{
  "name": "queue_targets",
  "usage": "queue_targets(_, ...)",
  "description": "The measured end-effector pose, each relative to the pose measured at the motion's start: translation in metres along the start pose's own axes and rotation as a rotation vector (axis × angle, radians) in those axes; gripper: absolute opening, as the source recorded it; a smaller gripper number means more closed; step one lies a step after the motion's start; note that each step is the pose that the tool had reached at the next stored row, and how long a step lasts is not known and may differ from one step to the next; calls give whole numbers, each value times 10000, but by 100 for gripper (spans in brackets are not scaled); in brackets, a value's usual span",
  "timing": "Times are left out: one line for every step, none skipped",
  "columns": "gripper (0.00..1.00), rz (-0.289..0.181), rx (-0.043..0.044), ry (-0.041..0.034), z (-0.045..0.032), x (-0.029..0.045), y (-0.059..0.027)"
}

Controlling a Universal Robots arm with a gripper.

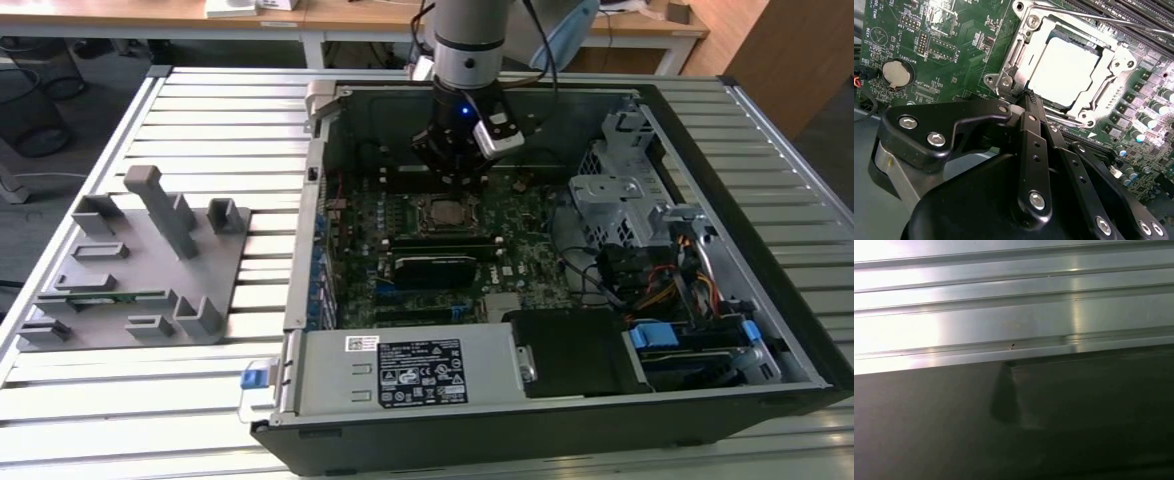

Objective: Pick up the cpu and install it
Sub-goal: 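Install the first cpu locking lever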

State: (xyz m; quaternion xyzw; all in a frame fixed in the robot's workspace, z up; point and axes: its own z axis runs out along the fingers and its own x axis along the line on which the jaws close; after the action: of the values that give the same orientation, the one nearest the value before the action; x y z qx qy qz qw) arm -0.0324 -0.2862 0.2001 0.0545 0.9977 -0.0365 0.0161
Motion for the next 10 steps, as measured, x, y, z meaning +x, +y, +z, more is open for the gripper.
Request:
queue_targets(11, -7, -1, 0, 1, -4, 2)
queue_targets(11, -14, -1, 0, 1, -8, 3)
queue_targets(11, -21, -1, 0, 2, -13, 5)
queue_targets(11, -27, -4, 0, 2, -17, 6)
queue_targets(11, -34, -8, 0, 3, -20, 7)
queue_targets(11, -37, -10, 0, 4, -21, 7)
queue_targets(11, -40, -12, 0, 4, -21, 7)
queue_targets(11, -45, -19, 0, 4, -21, 8)
queue_targets(11, -50, -26, 1, 4, -22, 8)
queue_targets(11, -51, -30, 0, 5, -22, 8)
